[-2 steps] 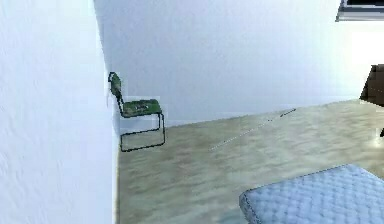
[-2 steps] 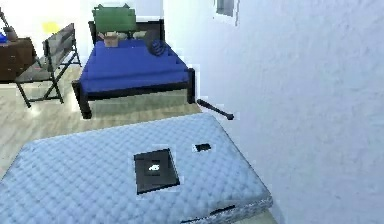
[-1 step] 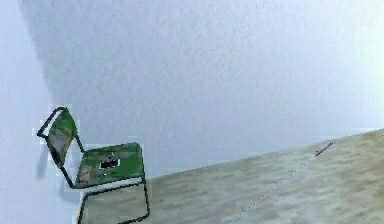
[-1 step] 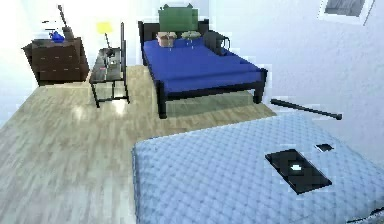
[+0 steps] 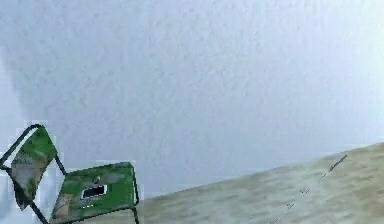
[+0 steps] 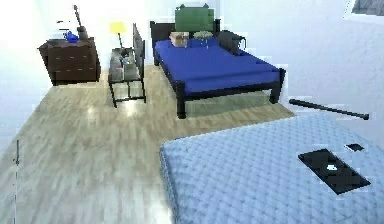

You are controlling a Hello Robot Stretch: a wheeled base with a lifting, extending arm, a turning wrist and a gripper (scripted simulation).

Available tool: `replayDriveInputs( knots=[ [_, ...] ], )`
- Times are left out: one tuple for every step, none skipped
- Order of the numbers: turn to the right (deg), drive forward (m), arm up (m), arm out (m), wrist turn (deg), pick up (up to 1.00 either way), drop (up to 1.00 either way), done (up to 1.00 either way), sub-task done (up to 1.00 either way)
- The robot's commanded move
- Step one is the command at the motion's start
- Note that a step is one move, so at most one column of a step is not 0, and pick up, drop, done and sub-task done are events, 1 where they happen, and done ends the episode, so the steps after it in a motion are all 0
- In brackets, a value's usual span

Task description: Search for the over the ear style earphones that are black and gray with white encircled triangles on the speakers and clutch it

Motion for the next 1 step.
replayDriveInputs(
  knots=[
    [18.0,0.00,0.00,0.00,0.0,0.00,0.00,0.00,0.00]
  ],
)
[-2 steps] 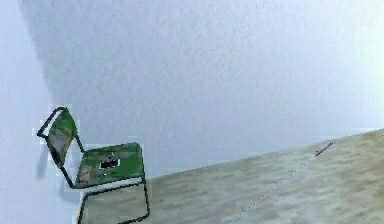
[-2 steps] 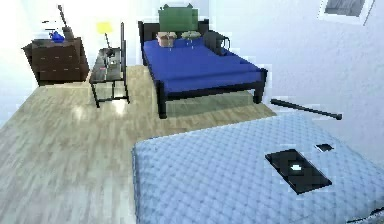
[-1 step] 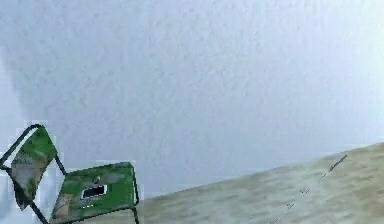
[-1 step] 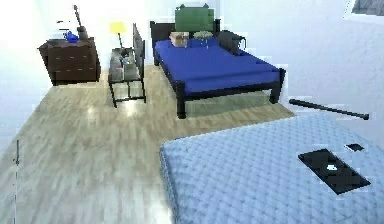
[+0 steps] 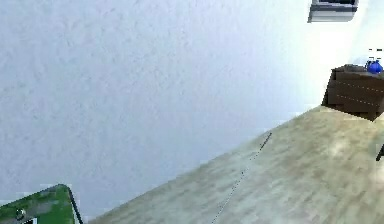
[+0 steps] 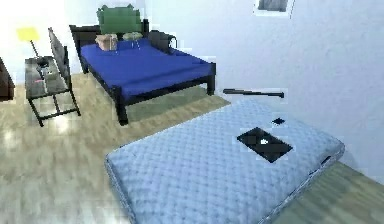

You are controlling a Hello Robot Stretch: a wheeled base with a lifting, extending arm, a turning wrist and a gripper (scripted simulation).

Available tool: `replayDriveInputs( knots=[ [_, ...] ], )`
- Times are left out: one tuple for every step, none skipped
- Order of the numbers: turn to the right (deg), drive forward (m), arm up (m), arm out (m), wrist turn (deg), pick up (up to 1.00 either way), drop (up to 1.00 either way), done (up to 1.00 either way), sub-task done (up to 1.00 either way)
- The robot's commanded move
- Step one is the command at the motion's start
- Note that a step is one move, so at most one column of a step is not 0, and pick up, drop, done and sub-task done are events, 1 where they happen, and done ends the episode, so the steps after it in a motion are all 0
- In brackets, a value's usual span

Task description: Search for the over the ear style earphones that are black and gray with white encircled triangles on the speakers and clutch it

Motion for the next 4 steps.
replayDriveInputs(
  knots=[
    [0.0,0.40,0.00,0.00,0.0,0.00,0.00,0.00,0.00],
    [42.0,0.00,0.00,0.00,0.0,0.00,0.00,0.00,0.00],
    [0.0,1.00,0.00,0.00,0.0,0.00,0.00,0.00,0.00],
    [0.0,1.00,0.00,0.00,0.0,0.00,0.00,0.00,0.00]
  ],
)
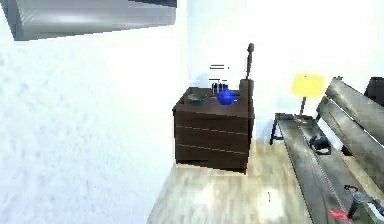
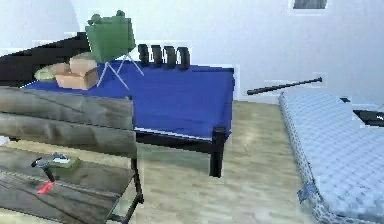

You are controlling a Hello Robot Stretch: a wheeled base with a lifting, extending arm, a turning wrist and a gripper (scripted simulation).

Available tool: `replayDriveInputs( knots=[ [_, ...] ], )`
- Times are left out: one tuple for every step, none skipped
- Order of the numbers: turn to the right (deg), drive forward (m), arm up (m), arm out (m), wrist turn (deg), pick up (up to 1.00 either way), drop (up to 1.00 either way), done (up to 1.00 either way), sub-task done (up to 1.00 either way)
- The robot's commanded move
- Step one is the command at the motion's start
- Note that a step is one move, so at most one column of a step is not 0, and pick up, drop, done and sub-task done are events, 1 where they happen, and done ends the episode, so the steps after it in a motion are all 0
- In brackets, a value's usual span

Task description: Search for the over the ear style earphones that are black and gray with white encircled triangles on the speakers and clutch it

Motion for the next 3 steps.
replayDriveInputs(
  knots=[
    [9.0,0.00,0.00,0.00,0.0,0.00,0.00,0.00,0.00],
    [0.0,0.45,0.00,0.00,0.0,0.00,0.00,0.00,0.00],
    [15.0,0.00,0.00,0.00,0.0,0.00,0.00,0.00,0.00]
  ],
)
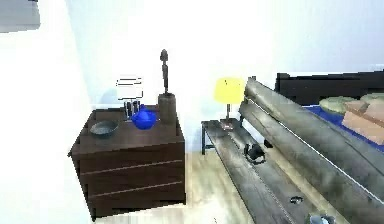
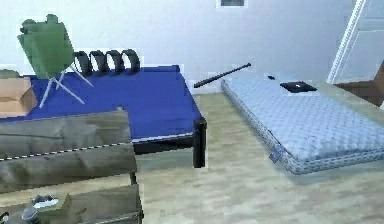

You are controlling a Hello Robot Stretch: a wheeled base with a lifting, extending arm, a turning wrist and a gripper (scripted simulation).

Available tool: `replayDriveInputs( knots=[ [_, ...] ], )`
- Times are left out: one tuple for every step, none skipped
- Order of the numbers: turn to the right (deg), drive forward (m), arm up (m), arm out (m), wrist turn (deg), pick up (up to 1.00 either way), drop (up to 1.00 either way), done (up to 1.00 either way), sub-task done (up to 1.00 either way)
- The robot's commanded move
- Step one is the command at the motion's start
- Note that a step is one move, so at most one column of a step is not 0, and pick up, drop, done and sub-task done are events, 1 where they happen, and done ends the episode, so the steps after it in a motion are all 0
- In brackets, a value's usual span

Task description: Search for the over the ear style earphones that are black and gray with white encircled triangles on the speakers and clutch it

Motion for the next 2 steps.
replayDriveInputs(
  knots=[
    [0.0,0.60,0.00,0.00,0.0,0.00,0.00,0.00,0.00],
    [-45.0,0.00,0.00,0.00,0.0,0.00,0.00,0.00,0.00]
  ],
)
